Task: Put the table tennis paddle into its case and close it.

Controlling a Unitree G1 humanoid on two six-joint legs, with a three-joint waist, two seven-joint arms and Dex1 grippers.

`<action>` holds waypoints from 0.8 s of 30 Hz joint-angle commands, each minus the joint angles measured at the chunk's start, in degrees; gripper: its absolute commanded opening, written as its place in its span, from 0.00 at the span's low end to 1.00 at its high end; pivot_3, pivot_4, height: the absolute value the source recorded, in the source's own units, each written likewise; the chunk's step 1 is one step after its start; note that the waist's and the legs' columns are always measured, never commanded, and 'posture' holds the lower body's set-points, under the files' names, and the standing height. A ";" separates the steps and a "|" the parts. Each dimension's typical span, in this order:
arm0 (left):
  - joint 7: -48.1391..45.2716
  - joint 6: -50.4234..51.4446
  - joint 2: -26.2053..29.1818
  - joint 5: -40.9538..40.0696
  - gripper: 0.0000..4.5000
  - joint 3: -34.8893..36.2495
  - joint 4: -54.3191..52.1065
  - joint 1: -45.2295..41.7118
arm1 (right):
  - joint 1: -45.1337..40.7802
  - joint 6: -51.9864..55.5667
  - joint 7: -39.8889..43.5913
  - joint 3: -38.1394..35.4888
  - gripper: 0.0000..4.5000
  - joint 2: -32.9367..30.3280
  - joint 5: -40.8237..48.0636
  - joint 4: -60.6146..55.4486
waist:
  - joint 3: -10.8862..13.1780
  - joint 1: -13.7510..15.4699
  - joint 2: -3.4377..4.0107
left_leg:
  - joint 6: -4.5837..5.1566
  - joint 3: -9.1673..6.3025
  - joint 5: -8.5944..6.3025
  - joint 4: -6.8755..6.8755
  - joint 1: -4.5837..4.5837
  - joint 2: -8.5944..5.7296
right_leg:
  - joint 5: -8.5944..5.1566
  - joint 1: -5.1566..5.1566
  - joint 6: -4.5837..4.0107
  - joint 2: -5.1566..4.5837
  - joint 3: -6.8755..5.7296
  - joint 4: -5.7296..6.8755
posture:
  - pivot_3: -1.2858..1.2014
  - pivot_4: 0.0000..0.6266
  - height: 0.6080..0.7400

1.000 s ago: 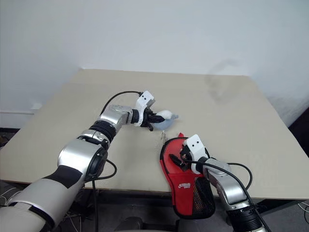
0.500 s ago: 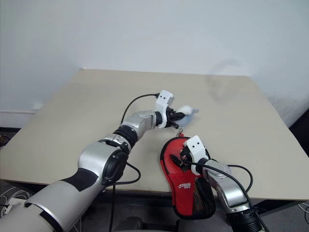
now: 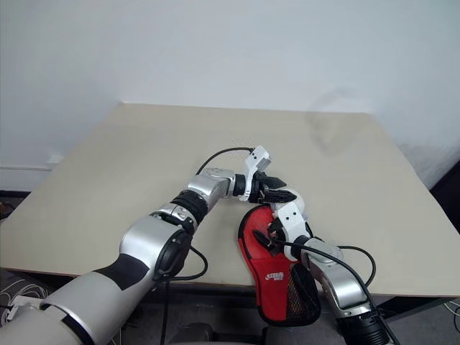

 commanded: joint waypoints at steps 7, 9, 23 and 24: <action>-13.54 9.87 8.05 -4.33 0.74 0.90 -9.98 -0.41 | 3.65 5.44 4.14 -2.29 0.90 -3.40 2.98 0.98 | 0.01 -0.02 0.00 | 0.02 -0.02 -0.01 0.00 -0.02 0.00 | -0.02 0.00 0.03 -0.01 -0.01 0.00 | 0.52 0.00 0.82; -16.62 12.49 9.62 -5.29 0.74 -0.01 -14.37 1.18 | 3.80 5.64 4.58 -4.63 0.90 -3.41 4.90 -0.58 | 0.01 -0.04 0.02 | 0.02 -0.01 -0.01 -0.01 -0.02 0.00 | -0.02 -0.03 0.03 0.00 0.01 0.01 | 0.52 0.00 0.82; -19.80 30.11 19.51 -10.62 0.74 -15.09 -63.50 25.95 | -0.67 7.86 6.32 -26.15 0.90 -0.76 26.26 -5.87 | 0.18 -0.05 0.49 | 0.01 -0.05 0.00 0.04 -0.26 0.03 | -0.01 -0.32 0.02 -0.02 0.20 0.11 | 0.52 0.00 0.82; -18.97 29.85 19.68 -10.45 0.74 -15.95 -64.11 26.92 | -1.20 7.91 6.33 -27.27 0.90 -1.04 27.43 -6.05 | 0.18 -0.04 0.58 | 0.02 -0.04 -0.01 0.03 -0.24 0.03 | -0.01 -0.31 0.02 -0.02 0.20 0.11 | 0.52 0.00 0.82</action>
